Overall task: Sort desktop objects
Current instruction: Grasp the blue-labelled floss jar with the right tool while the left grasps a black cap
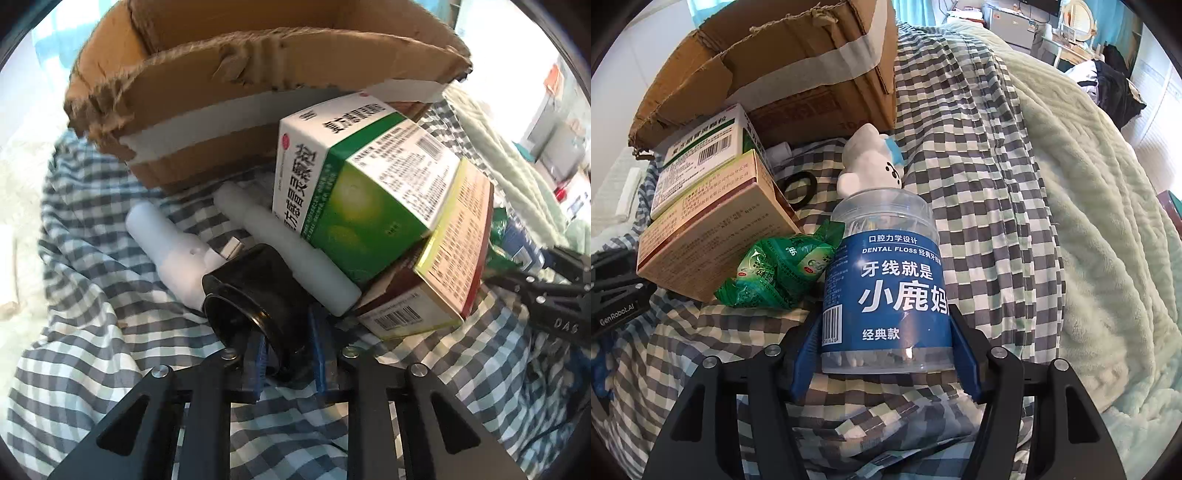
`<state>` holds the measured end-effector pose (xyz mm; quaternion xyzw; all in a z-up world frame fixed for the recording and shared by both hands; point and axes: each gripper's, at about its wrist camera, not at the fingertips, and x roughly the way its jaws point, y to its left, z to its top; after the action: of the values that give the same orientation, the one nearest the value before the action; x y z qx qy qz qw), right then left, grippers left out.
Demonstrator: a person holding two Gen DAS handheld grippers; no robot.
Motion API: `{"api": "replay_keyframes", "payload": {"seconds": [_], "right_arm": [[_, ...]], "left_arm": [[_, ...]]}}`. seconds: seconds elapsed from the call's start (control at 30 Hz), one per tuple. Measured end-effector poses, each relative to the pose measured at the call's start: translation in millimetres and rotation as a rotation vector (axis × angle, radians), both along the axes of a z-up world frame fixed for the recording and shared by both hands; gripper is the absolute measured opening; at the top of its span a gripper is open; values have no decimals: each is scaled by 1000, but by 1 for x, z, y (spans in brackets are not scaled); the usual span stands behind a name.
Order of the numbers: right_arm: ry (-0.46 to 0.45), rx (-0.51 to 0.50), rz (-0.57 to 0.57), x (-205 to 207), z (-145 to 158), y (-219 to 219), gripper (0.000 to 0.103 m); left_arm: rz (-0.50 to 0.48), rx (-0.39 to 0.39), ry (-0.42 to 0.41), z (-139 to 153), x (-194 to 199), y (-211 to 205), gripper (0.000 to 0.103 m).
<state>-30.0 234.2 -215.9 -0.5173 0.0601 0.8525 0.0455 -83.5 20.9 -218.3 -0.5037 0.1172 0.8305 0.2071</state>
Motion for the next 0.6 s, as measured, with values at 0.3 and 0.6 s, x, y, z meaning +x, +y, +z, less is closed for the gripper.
{"api": "replay_keyframes", "payload": {"seconds": [0.3, 0.6], "right_arm": [[50, -13, -1, 18, 12, -2, 61], [128, 56, 23, 32, 32, -21, 61]], "left_arm": [[26, 54, 60, 21, 7, -13, 7], [61, 92, 158, 53, 29, -23, 7]]}}
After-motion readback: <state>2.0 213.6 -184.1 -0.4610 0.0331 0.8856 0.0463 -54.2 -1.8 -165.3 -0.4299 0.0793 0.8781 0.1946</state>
